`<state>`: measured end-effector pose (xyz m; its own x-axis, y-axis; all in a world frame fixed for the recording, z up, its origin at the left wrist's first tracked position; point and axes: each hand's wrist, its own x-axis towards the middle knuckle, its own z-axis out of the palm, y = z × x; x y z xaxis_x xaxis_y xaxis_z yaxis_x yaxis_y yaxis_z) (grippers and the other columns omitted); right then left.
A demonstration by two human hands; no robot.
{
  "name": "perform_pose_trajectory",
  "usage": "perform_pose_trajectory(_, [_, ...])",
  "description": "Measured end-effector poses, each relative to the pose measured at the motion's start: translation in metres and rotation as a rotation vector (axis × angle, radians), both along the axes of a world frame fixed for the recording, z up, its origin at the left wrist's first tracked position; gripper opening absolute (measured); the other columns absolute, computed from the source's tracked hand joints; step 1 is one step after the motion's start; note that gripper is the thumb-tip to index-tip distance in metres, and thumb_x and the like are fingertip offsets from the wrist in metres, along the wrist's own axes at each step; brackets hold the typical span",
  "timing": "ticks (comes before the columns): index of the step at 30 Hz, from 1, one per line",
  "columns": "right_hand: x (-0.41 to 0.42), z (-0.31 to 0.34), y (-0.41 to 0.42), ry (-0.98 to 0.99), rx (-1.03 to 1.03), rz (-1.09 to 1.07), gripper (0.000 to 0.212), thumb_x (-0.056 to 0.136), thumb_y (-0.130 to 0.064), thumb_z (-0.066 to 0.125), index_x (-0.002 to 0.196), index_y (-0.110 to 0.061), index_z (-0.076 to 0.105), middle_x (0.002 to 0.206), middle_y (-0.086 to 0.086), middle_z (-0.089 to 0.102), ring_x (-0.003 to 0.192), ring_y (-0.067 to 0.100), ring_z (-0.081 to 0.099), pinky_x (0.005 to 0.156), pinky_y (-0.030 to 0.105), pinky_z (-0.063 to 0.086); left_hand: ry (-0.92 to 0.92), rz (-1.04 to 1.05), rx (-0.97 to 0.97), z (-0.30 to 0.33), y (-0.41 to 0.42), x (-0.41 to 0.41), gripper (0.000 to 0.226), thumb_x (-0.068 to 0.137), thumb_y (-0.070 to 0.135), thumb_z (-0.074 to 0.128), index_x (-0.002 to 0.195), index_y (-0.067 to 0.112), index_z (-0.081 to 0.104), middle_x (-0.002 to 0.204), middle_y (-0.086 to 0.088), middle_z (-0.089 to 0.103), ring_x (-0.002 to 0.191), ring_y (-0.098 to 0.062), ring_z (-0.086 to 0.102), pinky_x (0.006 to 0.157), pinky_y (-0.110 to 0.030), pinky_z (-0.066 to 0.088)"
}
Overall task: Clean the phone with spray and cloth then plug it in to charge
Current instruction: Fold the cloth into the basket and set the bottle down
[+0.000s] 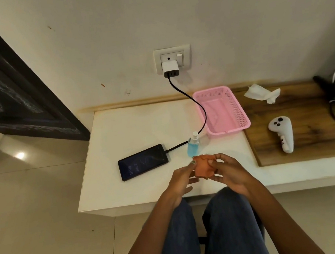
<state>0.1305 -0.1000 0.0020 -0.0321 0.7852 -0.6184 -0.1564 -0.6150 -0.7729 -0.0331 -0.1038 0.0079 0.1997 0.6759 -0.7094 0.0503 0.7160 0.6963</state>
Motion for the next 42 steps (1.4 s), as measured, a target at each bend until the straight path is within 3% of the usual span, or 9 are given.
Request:
perform_pose_trajectory(4, [0.001, 0.002, -0.006, 0.062, 0.021, -0.003, 0.029, 0.083, -0.02, 0.066, 0.11, -0.019, 0.055, 0.113, 0.011, 0.062, 0.098, 0.03, 0.064, 0.072, 0.035, 0.057, 0.017, 0.086, 0.078, 0.002, -0.002, 0.003, 0.013, 0.09, 0.033, 0.058, 0.092, 0.021, 0.061, 0.108, -0.006, 0.067, 0.086, -0.016, 0.067, 0.085, -0.033, 0.052])
perform_pose_trajectory(9, [0.002, 0.002, -0.01, 0.004, 0.013, 0.016, 0.054, 0.075, -0.016, 0.074, 0.123, -0.018, 0.049, 0.117, 0.014, 0.058, 0.104, 0.032, 0.06, 0.076, 0.032, 0.054, 0.039, 0.146, 0.168, 0.006, 0.001, 0.008, 0.01, 0.092, 0.025, 0.056, 0.098, 0.017, 0.058, 0.101, -0.004, 0.063, 0.083, -0.017, 0.065, 0.067, -0.021, 0.054])
perform_pose_trajectory(18, [0.024, 0.007, -0.012, 0.199, 0.004, -0.228, 0.037, 0.075, 0.006, 0.069, 0.106, -0.01, 0.059, 0.107, 0.018, 0.064, 0.092, 0.035, 0.068, 0.067, 0.034, 0.06, -0.026, 0.116, 0.172, 0.01, 0.009, 0.038, 0.012, 0.098, 0.026, 0.045, 0.103, 0.019, 0.054, 0.108, -0.005, 0.061, 0.092, -0.021, 0.064, 0.063, -0.02, 0.056])
perform_pose_trajectory(21, [0.032, 0.01, -0.007, 0.094, 0.041, -0.287, 0.033, 0.076, 0.008, 0.068, 0.102, -0.012, 0.06, 0.103, 0.017, 0.067, 0.082, 0.03, 0.071, 0.061, 0.031, 0.06, -0.125, 0.088, 0.09, 0.012, 0.015, 0.048, 0.021, 0.091, 0.03, 0.059, 0.108, 0.02, 0.055, 0.099, -0.005, 0.067, 0.08, -0.016, 0.069, 0.063, -0.023, 0.057])
perform_pose_trajectory(27, [0.057, 0.024, 0.023, -0.157, 0.256, -0.297, 0.045, 0.073, -0.007, 0.075, 0.114, -0.01, 0.058, 0.112, 0.013, 0.065, 0.095, 0.03, 0.066, 0.078, 0.038, 0.058, 0.031, 0.085, 0.261, 0.019, 0.045, 0.072, 0.023, 0.08, 0.022, 0.072, 0.1, 0.014, 0.064, 0.081, -0.001, 0.069, 0.063, -0.008, 0.063, 0.058, -0.017, 0.049])
perform_pose_trajectory(29, [0.062, 0.03, 0.04, -0.24, 0.325, -0.301, 0.044, 0.075, -0.008, 0.073, 0.116, -0.005, 0.056, 0.114, 0.015, 0.063, 0.098, 0.032, 0.064, 0.083, 0.042, 0.055, 0.024, 0.125, 0.281, 0.024, 0.059, 0.084, 0.022, 0.084, 0.016, 0.067, 0.104, 0.006, 0.065, 0.085, -0.008, 0.068, 0.066, -0.012, 0.063, 0.064, -0.02, 0.052])
perform_pose_trajectory(35, [0.072, 0.033, 0.093, -0.432, 0.441, -0.342, 0.038, 0.08, -0.004, 0.069, 0.115, 0.0, 0.056, 0.106, 0.017, 0.065, 0.09, 0.028, 0.065, 0.069, 0.022, 0.054, 0.071, 0.11, 0.366, 0.033, 0.1, 0.112, 0.028, 0.089, 0.011, 0.057, 0.117, 0.006, 0.062, 0.115, -0.014, 0.064, 0.1, -0.029, 0.061, 0.088, -0.036, 0.052])
perform_pose_trajectory(39, [0.074, 0.019, 0.116, -0.52, 0.413, -0.312, 0.036, 0.08, -0.003, 0.068, 0.114, 0.001, 0.056, 0.104, 0.014, 0.065, 0.083, 0.023, 0.062, 0.054, 0.007, 0.051, 0.063, 0.056, 0.409, 0.028, 0.114, 0.121, 0.032, 0.093, 0.018, 0.054, 0.123, 0.01, 0.059, 0.122, -0.009, 0.062, 0.101, -0.02, 0.056, 0.077, -0.023, 0.047])
perform_pose_trajectory(42, [0.075, 0.004, 0.127, -0.544, 0.367, -0.305, 0.034, 0.079, -0.001, 0.068, 0.112, 0.001, 0.057, 0.104, 0.015, 0.066, 0.087, 0.028, 0.065, 0.063, 0.016, 0.055, 0.029, 0.008, 0.407, 0.026, 0.121, 0.124, 0.03, 0.095, 0.024, 0.051, 0.122, 0.012, 0.055, 0.114, -0.001, 0.059, 0.088, -0.008, 0.056, 0.061, -0.009, 0.043])
